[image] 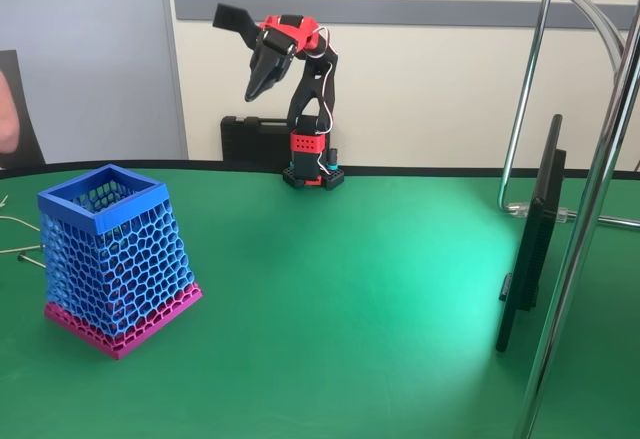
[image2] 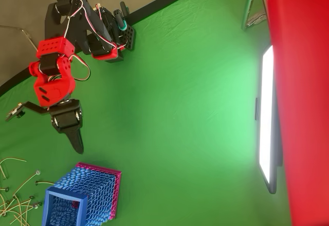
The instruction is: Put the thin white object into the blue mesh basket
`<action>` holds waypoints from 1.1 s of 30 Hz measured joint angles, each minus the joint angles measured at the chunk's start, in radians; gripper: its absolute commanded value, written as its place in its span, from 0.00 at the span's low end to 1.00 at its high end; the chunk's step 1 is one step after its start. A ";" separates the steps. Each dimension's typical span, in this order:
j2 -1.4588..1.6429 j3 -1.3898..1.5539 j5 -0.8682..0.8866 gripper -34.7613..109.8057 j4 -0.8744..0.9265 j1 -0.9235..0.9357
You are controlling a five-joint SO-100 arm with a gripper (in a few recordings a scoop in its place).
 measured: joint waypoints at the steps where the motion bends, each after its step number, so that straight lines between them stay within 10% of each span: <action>1: 0.063 0.078 0.011 0.24 -0.018 -0.014; 33: 0.876 1.002 0.291 0.26 0.084 -0.106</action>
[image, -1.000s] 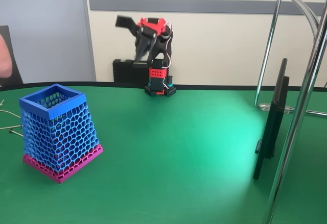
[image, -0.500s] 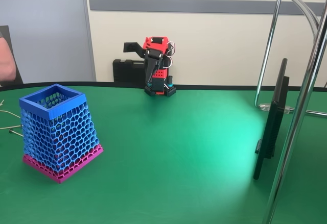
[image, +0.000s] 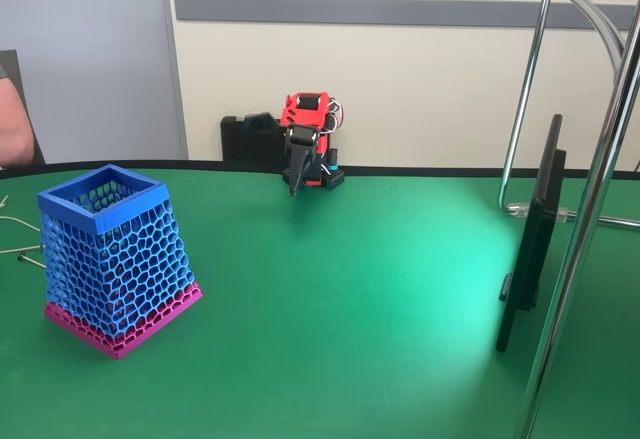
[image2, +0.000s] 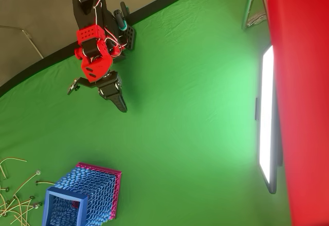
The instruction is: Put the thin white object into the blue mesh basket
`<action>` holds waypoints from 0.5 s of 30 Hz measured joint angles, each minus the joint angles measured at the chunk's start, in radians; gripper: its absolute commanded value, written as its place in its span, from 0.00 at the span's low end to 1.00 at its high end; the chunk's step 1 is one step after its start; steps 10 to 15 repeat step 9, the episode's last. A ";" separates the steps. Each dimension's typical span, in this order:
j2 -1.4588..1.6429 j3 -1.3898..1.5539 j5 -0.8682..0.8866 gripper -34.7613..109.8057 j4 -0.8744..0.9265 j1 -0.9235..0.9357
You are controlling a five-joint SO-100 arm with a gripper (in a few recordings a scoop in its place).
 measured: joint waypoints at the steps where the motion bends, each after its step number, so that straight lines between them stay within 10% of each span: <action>1: 0.000 0.003 0.009 0.26 0.000 -0.002; 15: 0.000 0.003 0.080 0.25 0.026 -0.034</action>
